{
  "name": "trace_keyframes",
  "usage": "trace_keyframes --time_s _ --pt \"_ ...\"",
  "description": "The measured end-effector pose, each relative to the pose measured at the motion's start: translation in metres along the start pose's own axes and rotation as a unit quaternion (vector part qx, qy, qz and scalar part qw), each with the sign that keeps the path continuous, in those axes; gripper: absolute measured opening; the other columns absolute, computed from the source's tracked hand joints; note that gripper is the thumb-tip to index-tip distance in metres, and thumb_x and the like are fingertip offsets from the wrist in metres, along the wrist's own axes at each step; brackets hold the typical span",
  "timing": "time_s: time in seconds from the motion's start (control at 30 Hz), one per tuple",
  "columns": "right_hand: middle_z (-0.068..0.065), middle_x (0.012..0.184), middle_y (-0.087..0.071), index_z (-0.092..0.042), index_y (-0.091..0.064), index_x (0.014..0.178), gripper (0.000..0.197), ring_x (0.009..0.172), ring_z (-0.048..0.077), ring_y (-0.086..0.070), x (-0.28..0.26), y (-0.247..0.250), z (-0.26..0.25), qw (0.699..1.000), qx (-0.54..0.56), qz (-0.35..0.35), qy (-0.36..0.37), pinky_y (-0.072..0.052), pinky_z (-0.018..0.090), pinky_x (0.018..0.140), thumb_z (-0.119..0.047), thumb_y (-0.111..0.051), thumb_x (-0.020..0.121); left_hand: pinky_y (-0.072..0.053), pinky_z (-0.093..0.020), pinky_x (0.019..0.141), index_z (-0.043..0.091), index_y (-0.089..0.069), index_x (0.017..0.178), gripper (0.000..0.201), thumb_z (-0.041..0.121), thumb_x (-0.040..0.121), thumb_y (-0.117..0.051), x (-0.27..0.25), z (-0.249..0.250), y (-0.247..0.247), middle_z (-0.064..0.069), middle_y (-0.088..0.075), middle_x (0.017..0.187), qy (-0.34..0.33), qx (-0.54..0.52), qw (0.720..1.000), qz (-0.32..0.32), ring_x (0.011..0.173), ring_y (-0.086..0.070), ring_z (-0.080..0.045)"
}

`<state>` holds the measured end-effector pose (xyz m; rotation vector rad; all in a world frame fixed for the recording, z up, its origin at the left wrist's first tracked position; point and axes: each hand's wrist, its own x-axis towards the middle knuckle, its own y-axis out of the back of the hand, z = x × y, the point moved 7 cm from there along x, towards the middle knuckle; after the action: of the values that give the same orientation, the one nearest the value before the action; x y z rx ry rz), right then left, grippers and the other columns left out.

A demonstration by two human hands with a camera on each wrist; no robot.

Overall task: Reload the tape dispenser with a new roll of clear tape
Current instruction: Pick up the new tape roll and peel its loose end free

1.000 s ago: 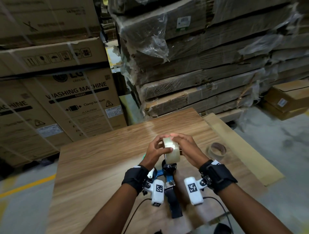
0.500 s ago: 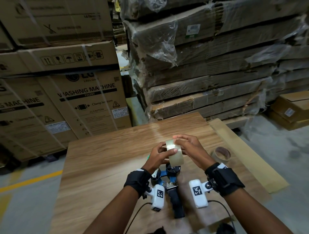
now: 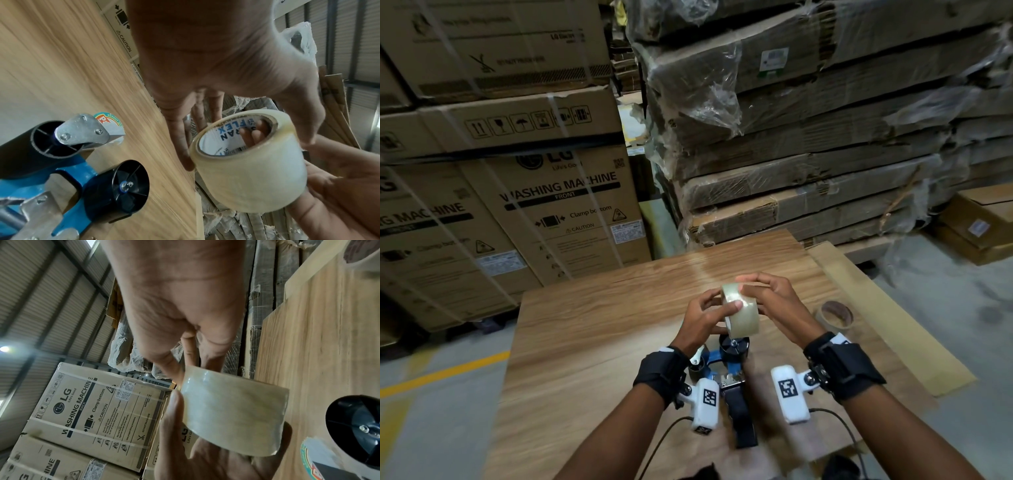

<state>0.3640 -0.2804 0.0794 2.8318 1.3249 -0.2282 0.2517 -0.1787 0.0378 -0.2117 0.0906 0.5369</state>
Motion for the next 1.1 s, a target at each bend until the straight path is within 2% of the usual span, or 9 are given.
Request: trace_keyframes --time_s 0.1,0.17,0.27,0.43,0.63,0.73,0.87,0.97,1.1 --pt "0.012 0.104 -0.079 -0.017 -0.074 0.117 0.027 0.103 0.025 -0.075 -0.003 -0.002 0.000 0.999 -0.012 -0.034 0.006 -0.059 0.039 0.091 -0.011 -0.073 0.090 -0.062 -0.052 0.078 0.015 -0.072 0.113 0.049 0.049 0.078 -0.076 0.001 -0.007 0.002 -0.008 -0.075 0.104 0.023 0.001 1.000 0.021 0.089 -0.072 -0.035" --pt "0.012 0.106 -0.079 -0.020 -0.074 0.118 0.030 0.107 0.025 -0.074 -0.002 -0.001 0.002 0.999 -0.017 -0.044 0.007 -0.058 0.040 0.094 -0.011 -0.075 0.088 -0.062 -0.051 0.077 0.013 -0.072 0.114 0.052 0.053 0.080 -0.074 0.001 -0.010 0.002 -0.011 -0.074 0.107 0.032 0.003 0.999 0.029 0.090 -0.073 -0.038" --pt "0.012 0.106 -0.079 -0.022 -0.076 0.113 0.030 0.106 0.026 -0.074 0.000 0.002 0.005 0.999 -0.011 -0.039 0.002 -0.058 0.042 0.094 -0.009 -0.077 0.086 -0.061 -0.044 0.079 0.014 -0.069 0.116 0.048 0.051 0.085 -0.068 0.001 -0.012 -0.001 -0.006 -0.072 0.106 0.039 -0.003 0.999 0.019 0.091 -0.073 -0.029" --pt "0.011 0.094 -0.081 -0.009 -0.076 0.107 0.021 0.086 0.021 -0.077 0.001 0.007 0.004 1.000 0.001 0.022 0.006 -0.061 0.031 0.072 -0.004 -0.074 0.087 -0.054 -0.050 0.094 0.024 -0.063 0.127 0.047 0.031 0.081 -0.072 0.005 -0.007 -0.008 -0.010 -0.066 0.129 0.007 -0.014 1.000 -0.019 0.116 -0.065 -0.030" --pt "0.009 0.092 -0.079 -0.005 -0.078 0.095 0.009 0.078 0.016 -0.073 0.005 0.015 0.007 0.998 0.008 0.066 0.016 -0.055 0.025 0.061 -0.009 -0.072 0.091 -0.057 -0.052 0.090 0.017 -0.066 0.124 0.054 0.030 0.074 -0.082 0.008 -0.006 -0.006 -0.015 -0.066 0.127 -0.003 -0.016 1.000 -0.004 0.112 -0.067 -0.032" --pt "0.009 0.096 -0.080 -0.010 -0.079 0.100 0.011 0.082 0.018 -0.073 0.007 0.013 0.007 0.999 0.005 0.045 0.018 -0.057 0.028 0.066 -0.012 -0.071 0.093 -0.061 -0.048 0.081 0.015 -0.070 0.116 0.047 0.037 0.076 -0.080 0.010 -0.006 -0.004 -0.017 -0.067 0.122 0.005 -0.006 1.000 0.014 0.104 -0.070 -0.028" --pt "0.012 0.105 -0.079 -0.013 -0.075 0.116 0.027 0.098 0.023 -0.076 0.006 0.007 0.002 1.000 -0.016 -0.013 0.012 -0.060 0.036 0.086 -0.005 -0.071 0.091 -0.060 -0.054 0.077 0.011 -0.070 0.112 0.048 0.050 0.085 -0.070 0.013 -0.011 -0.001 -0.015 -0.071 0.109 0.039 -0.015 0.998 0.037 0.089 -0.072 -0.031" --pt "0.007 0.110 -0.079 -0.014 -0.071 0.123 0.039 0.103 0.017 -0.075 0.005 0.002 0.000 0.998 -0.021 -0.055 0.007 -0.059 0.025 0.082 0.004 -0.070 0.088 -0.062 -0.051 0.075 0.018 -0.070 0.115 0.048 0.058 0.090 -0.061 0.015 -0.016 0.002 -0.018 -0.071 0.112 0.065 -0.019 0.996 0.050 0.089 -0.074 -0.037" --pt "0.004 0.111 -0.079 -0.015 -0.074 0.118 0.039 0.108 0.019 -0.074 0.008 0.003 0.002 0.999 0.001 -0.035 -0.005 -0.059 0.035 0.092 0.005 -0.074 0.084 -0.061 -0.050 0.080 0.021 -0.070 0.117 0.046 0.057 0.089 -0.063 0.015 -0.014 0.001 -0.015 -0.070 0.117 0.075 -0.028 0.996 0.027 0.094 -0.074 -0.033"
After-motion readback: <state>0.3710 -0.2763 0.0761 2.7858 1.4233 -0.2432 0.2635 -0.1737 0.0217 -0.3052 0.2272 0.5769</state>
